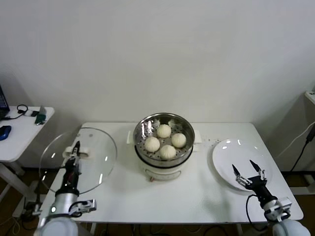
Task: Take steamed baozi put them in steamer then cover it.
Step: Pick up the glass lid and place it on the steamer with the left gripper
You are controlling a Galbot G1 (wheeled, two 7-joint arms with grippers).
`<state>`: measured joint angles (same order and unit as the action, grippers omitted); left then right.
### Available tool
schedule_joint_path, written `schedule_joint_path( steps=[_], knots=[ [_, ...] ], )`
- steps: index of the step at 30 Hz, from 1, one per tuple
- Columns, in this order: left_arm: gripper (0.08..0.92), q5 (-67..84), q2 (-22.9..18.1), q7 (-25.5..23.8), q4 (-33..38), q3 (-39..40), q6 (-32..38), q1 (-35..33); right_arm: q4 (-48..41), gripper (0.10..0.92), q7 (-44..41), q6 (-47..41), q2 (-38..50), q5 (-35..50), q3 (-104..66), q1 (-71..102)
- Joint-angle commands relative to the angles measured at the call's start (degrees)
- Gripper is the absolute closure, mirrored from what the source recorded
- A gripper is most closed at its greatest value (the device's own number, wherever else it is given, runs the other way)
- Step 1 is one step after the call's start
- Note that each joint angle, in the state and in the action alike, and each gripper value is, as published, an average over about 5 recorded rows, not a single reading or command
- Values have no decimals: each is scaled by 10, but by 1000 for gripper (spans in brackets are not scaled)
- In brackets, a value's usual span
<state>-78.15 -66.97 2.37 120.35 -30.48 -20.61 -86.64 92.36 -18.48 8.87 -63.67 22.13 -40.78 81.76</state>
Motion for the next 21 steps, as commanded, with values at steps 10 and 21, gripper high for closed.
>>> schedule_joint_path(
  steps=[10, 21],
  knots=[
    [850, -81, -12, -169, -14, 289, -135, 279, -33, 203, 3, 2, -9, -30, 26, -49],
    [850, -113, -91, -225, -97, 379, -183, 367, -42, 203, 2, 8, -19, -42, 10, -46]
  ],
)
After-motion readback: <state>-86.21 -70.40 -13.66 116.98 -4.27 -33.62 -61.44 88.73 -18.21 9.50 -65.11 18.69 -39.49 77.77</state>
